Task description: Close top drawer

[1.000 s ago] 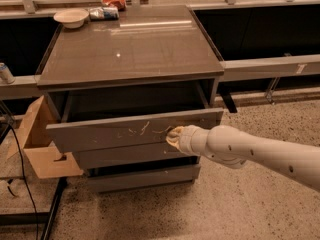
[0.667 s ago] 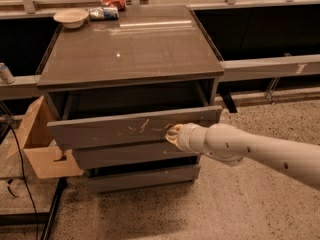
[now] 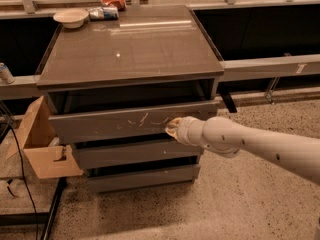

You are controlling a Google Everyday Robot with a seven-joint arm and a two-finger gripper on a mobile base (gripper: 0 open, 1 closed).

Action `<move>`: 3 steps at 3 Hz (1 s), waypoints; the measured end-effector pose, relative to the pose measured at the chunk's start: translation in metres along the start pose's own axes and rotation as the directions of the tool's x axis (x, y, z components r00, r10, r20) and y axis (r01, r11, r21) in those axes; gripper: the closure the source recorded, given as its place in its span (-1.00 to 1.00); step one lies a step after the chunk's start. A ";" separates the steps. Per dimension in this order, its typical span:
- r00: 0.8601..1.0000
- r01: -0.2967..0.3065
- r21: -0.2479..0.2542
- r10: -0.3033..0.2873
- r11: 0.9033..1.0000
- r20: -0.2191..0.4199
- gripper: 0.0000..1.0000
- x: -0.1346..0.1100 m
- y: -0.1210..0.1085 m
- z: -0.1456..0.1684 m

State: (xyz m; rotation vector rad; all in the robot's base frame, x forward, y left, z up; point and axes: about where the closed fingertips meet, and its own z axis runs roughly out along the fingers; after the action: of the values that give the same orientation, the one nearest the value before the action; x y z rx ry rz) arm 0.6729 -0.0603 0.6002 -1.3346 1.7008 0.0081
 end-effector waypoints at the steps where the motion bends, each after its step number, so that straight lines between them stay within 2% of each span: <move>1: 1.000 0.020 0.019 -0.020 1.000 0.003 1.00 -0.005 -0.017 0.004; 3: 0.999 0.035 0.032 -0.036 0.999 0.011 1.00 -0.009 -0.033 0.013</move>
Offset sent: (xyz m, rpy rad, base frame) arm 0.0373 -0.0046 0.0233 -0.0208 -0.0637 0.0007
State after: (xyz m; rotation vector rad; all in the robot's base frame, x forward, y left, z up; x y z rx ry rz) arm 0.7060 -0.0599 0.6158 -1.3386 1.6607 -0.0316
